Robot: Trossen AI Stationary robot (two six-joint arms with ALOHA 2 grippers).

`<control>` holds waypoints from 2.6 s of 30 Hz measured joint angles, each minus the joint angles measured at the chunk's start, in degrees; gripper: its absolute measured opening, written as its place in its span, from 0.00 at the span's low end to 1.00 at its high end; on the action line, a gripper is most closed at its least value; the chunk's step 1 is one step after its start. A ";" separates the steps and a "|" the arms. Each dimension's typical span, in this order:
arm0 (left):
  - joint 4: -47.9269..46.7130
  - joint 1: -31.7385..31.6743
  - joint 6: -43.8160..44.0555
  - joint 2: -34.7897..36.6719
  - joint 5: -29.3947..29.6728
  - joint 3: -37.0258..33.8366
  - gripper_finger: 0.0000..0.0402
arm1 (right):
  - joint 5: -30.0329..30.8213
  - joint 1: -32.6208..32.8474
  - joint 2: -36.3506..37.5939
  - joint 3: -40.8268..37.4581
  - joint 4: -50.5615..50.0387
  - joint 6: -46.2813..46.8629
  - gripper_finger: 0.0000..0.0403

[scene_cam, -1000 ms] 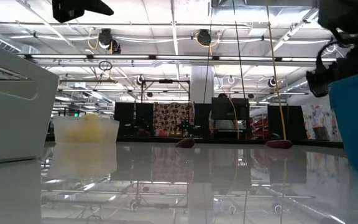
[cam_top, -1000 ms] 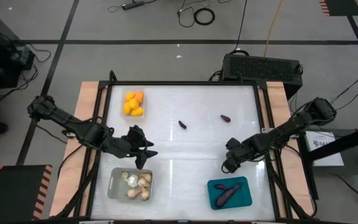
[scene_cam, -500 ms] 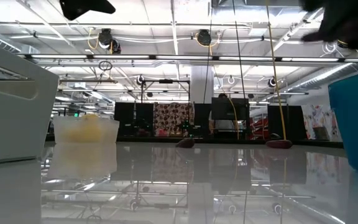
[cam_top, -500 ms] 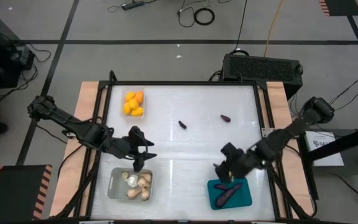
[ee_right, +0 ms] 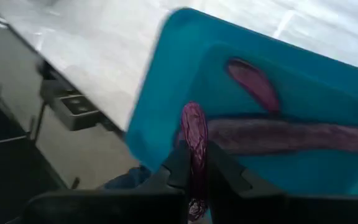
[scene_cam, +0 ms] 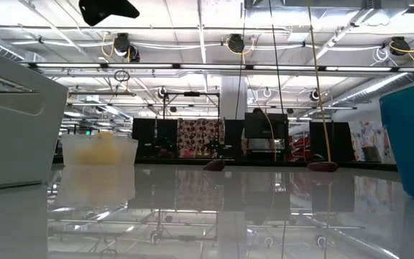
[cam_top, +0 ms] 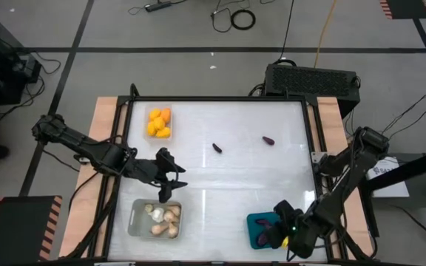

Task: Sort produce into baskets
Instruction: Put the purple eggplant into the blue bin

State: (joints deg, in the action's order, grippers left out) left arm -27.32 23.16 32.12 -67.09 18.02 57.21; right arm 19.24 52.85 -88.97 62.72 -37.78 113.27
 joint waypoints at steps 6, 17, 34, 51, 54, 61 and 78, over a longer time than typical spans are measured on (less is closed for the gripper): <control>6.44 -0.70 -8.33 -1.86 -0.35 0.13 0.61 | -0.64 1.07 -0.04 0.00 -3.10 0.09 0.06; 2.54 -16.17 -29.88 -15.77 -13.93 10.21 0.61 | -3.08 2.44 -0.02 0.00 -3.57 -0.42 0.06; 5.02 -30.26 -58.09 -34.89 -17.23 12.09 0.61 | -2.92 2.39 -0.02 0.00 -4.79 11.86 0.25; 14.72 -35.99 -61.06 -44.88 -17.46 12.09 0.61 | -3.08 2.26 0.00 -0.02 0.09 15.05 0.37; 13.58 -36.82 -60.82 -45.25 -20.00 12.00 0.61 | -3.06 2.22 0.02 -0.02 0.00 14.80 0.37; 13.32 -37.40 -57.96 -46.87 -25.32 12.13 0.61 | -3.08 2.24 0.02 -0.02 -0.42 13.40 0.37; 11.20 -36.53 -43.28 -46.71 -25.03 12.11 0.29 | -3.10 2.22 0.04 -0.02 -1.38 9.57 0.37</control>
State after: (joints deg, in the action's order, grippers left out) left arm -16.12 -13.37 -11.16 -113.80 -7.01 69.32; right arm 16.14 55.07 -88.92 62.70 -39.16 122.84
